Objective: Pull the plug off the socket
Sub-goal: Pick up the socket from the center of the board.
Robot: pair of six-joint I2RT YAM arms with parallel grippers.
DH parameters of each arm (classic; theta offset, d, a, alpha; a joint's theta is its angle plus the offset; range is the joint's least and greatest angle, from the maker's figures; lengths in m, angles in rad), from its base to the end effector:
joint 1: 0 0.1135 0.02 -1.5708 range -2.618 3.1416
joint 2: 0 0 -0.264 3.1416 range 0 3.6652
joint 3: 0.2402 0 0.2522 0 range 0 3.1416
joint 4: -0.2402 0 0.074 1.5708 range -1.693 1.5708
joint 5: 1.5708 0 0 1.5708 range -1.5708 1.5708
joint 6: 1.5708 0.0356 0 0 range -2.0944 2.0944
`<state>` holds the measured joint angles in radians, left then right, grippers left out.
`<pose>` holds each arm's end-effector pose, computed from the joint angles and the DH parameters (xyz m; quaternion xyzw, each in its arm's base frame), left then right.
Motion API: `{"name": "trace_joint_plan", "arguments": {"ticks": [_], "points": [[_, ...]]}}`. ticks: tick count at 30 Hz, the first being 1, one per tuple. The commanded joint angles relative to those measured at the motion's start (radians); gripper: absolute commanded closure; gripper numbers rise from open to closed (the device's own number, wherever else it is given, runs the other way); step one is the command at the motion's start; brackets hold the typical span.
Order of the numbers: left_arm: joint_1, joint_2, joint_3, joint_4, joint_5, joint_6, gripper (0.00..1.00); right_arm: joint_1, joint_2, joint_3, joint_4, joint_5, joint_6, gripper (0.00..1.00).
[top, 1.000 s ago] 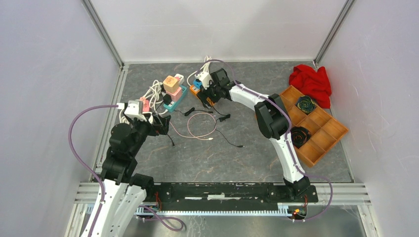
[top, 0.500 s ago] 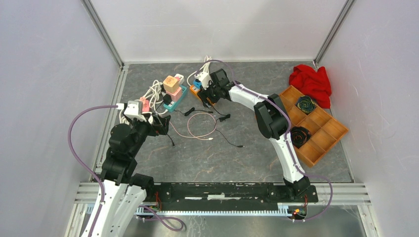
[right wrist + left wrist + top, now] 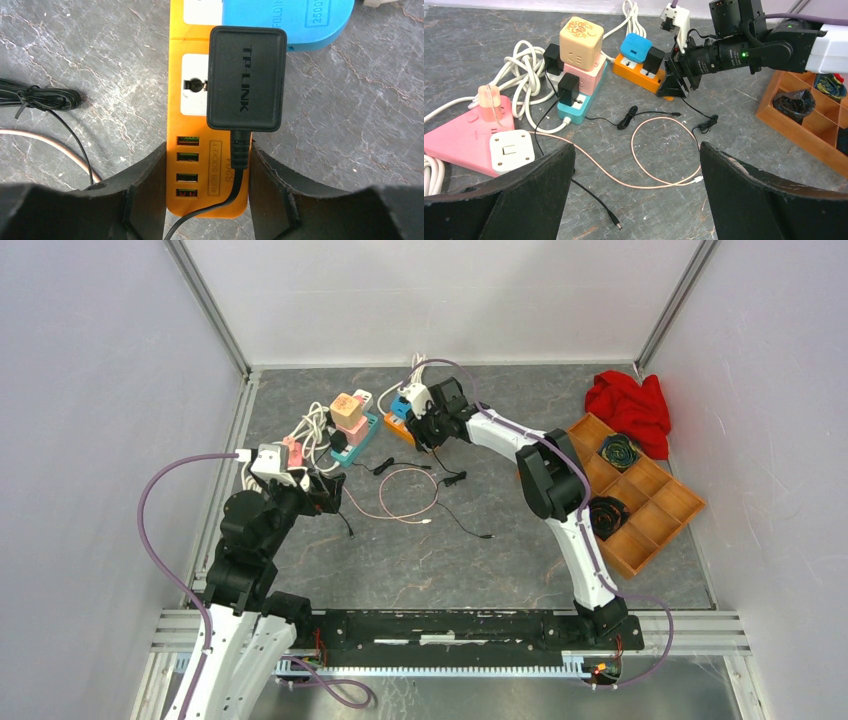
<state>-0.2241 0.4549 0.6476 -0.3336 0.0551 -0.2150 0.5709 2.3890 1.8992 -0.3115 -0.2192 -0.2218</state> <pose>0.1168 -0.0286 0.3199 0.0215 0.7547 -0.1630 0.6351 0.4441 0.2944 0.1535 -0.3935 0.8341 0.1646 0.3498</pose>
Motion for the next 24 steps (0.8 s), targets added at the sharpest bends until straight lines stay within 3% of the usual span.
{"name": "trace_joint_plan", "arguments": {"ticks": [1, 13, 24], "points": [[0.006, -0.013, 0.0, 0.048, 0.01, 0.046, 0.0, -0.04, -0.082, -0.025, 0.059, -0.004, 0.0, 0.99], [0.005, -0.027, -0.002, 0.048, 0.005, 0.048, 0.0, -0.132, -0.379, -0.287, 0.18, -0.21, -0.107, 1.0], [0.005, -0.03, -0.002, 0.047, 0.002, 0.047, 0.0, -0.172, -0.698, -0.605, 0.216, -0.278, -0.216, 1.0]]}}
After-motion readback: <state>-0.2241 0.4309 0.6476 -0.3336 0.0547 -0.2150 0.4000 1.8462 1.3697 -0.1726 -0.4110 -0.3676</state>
